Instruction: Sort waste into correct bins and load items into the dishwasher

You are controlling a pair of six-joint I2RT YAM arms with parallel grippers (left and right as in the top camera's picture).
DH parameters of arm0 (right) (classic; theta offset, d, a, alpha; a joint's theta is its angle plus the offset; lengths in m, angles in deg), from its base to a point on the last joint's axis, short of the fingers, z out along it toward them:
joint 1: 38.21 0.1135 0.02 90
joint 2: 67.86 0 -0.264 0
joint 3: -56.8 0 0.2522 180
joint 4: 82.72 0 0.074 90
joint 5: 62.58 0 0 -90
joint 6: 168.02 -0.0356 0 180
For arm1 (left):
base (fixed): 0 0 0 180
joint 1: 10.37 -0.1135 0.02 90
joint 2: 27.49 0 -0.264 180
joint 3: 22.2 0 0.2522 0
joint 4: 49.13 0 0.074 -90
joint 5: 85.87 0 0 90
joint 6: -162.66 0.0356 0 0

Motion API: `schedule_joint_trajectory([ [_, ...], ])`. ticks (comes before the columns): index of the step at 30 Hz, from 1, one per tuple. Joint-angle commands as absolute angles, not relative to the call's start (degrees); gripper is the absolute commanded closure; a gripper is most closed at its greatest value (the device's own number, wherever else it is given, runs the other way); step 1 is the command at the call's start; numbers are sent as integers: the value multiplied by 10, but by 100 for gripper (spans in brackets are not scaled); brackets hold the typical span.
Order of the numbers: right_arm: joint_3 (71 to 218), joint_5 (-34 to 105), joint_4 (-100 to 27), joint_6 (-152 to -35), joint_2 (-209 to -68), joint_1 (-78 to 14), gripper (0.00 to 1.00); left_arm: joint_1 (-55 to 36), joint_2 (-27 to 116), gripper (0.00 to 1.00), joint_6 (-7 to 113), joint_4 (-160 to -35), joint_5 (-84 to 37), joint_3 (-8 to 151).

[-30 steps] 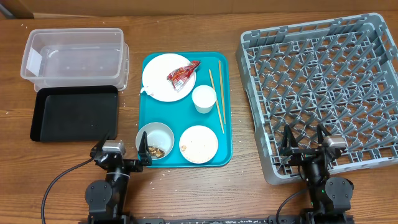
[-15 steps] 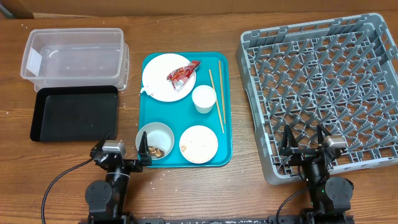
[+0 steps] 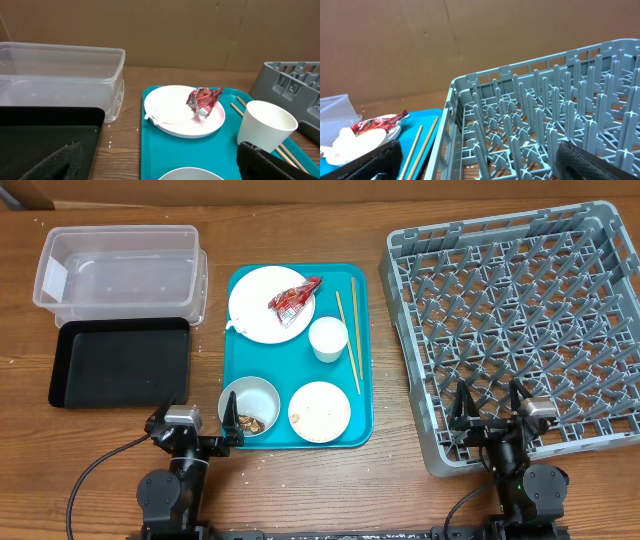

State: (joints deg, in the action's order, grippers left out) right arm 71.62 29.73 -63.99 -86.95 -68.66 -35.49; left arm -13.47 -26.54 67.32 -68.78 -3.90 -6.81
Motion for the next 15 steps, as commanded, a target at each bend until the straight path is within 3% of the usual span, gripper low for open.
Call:
schedule_joint_trajectory([
  [1,710,294,-644,-868,-680,-352,0,-136,-272,0,679,-684,-34,-73],
  [7,710,301,-651,-868,-680,-352,0,-137,-272,0,679,-670,-22,-73],
  [15,720,365,-655,-868,-680,-352,0,-137,-268,0,679,-648,-139,-44],
])
